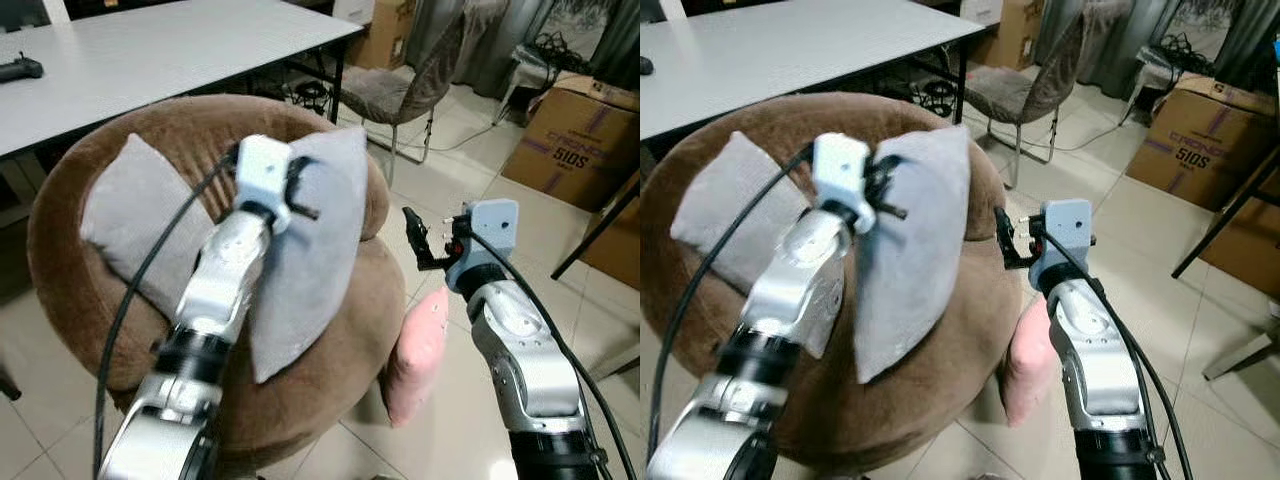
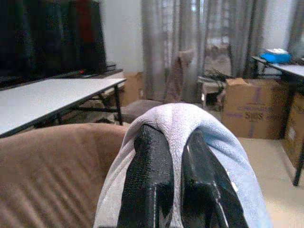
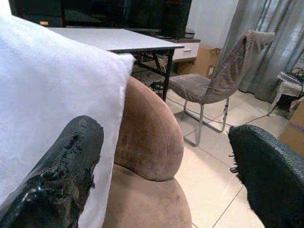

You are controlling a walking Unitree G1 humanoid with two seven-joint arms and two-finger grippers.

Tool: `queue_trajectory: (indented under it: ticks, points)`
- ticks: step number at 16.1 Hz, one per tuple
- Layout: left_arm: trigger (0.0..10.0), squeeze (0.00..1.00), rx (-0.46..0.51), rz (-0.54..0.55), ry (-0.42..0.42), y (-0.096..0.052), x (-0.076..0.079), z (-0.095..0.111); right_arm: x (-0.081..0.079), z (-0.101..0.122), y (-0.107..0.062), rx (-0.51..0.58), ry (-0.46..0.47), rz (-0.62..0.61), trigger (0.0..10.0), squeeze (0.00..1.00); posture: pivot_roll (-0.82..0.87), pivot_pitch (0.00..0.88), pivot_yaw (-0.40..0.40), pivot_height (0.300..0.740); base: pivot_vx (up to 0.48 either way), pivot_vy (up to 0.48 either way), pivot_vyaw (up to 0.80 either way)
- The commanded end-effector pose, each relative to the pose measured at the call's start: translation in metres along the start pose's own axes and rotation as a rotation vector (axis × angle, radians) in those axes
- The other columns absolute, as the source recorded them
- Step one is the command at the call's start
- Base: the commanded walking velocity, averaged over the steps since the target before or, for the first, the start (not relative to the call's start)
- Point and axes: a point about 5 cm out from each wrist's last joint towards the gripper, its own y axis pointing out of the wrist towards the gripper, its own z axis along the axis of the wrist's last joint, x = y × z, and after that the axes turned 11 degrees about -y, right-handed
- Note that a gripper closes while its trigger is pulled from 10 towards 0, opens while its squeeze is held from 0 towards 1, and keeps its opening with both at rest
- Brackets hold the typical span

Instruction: Move the pillow to the sofa from floor

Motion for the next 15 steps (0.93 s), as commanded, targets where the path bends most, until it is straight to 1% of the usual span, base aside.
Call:
queue_trajectory:
  ticks: [1, 2, 3, 4, 5, 6, 7, 8, 9, 10, 11, 12, 13, 15]
  points:
    - [10.0, 0.0, 0.051, -0.045, 0.047, 0.01, 0.008, 0.014, 0.005, -0.003, -0.001, -0.019, -0.011, -0.01, 10.0, 0.0, 0.09, 0.0, -0.031, 0.74, 0.0, 0.0, 0.0]
    - [10.0, 0.0, 0.045, -0.057, 0.063, 0.019, 0.009, 0.015, 0.004, -0.007, -0.003, -0.047, -0.03, 0.002, 10.0, 0.0, 0.07, 0.0, -0.011, 0.74, 0.0, 0.0, 0.0]
    - [10.0, 0.0, 0.043, -0.068, 0.087, 0.032, 0.01, 0.02, 0.004, -0.011, -0.008, -0.058, -0.048, 0.023, 10.0, 0.0, 0.05, 0.0, 0.018, 0.74, 0.0, 0.0, 0.0]
    - [10.0, 0.0, 0.041, -0.039, 0.1, 0.04, 0.006, 0.023, 0.004, -0.009, -0.011, -0.043, -0.038, 0.044, 10.0, 0.0, 0.03, 0.0, 0.03, 0.74, 0.0, 0.0, 0.0]
    - [10.0, 0.0, 0.037, -0.01, 0.094, 0.044, 0.002, 0.024, 0.005, -0.008, -0.013, -0.034, -0.04, 0.064, 10.0, 0.0, 0.03, 0.0, 0.03, 0.74, 0.0, 0.0, 0.0]
    - [10.0, 0.0, 0.035, 0.067, 0.075, 0.049, -0.009, 0.029, 0.006, -0.006, -0.017, -0.024, -0.061, 0.127, 10.0, 0.0, 0.01, 0.0, 0.05, 0.74, 0.0, 0.0, 0.0]
    - [10.0, 0.0, 0.034, 0.165, 0.023, 0.052, -0.023, 0.032, 0.009, -0.007, -0.021, -0.026, -0.099, 0.185, 10.0, 0.0, 0.01, 0.0, 0.05, 0.74, 0.0, 0.0, 0.0]
    - [10.0, 0.0, 0.034, 0.246, -0.018, 0.051, -0.037, 0.033, 0.013, -0.006, -0.025, -0.022, -0.117, 0.229, 10.0, 0.0, -0.01, 0.0, 0.059, 0.74, 0.0, 0.0, 0.0]
    - [10.0, 0.0, 0.034, 0.29, -0.038, 0.049, -0.045, 0.033, 0.015, -0.005, -0.026, -0.017, -0.127, 0.254, 10.0, 0.0, -0.01, 0.0, 0.059, 0.74, 0.0, 0.0, 0.0]
    - [10.0, 0.0, 0.023, 0.383, -0.075, 0.042, -0.063, 0.027, 0.015, -0.002, -0.028, -0.005, -0.147, 0.322, 10.0, 0.0, -0.01, 0.0, 0.055, 0.74, 0.0, 0.0, 0.0]
    - [10.0, 0.0, -0.022, 0.463, -0.103, 0.031, -0.08, 0.012, 0.012, 0.0, -0.029, 0.0, -0.161, 0.391, 10.0, 0.0, 0.0, 0.0, 0.051, 0.74, 0.0, 0.0, 0.0]
    - [10.0, 0.0, -0.047, 0.494, -0.111, 0.025, -0.087, 0.004, 0.011, 0.001, -0.029, -0.001, -0.165, 0.42, 10.0, 0.0, 0.0, 0.0, 0.051, 0.74, 0.0, 0.0, 0.0]
    - [10.0, 0.0, -0.173, 0.565, -0.055, 0.005, -0.103, -0.025, 0.004, 0.002, -0.027, -0.008, -0.187, 0.499, 10.0, 0.0, 0.0, 0.0, 0.041, 0.74, 0.0, 0.0, 0.0]
    - [10.0, 0.0, -0.318, 0.606, -0.032, -0.016, -0.112, -0.055, -0.005, 0.002, -0.026, -0.014, -0.206, 0.599, 10.0, 0.0, 0.01, 0.0, 0.033, 0.74, 0.0, 0.0, 0.0]
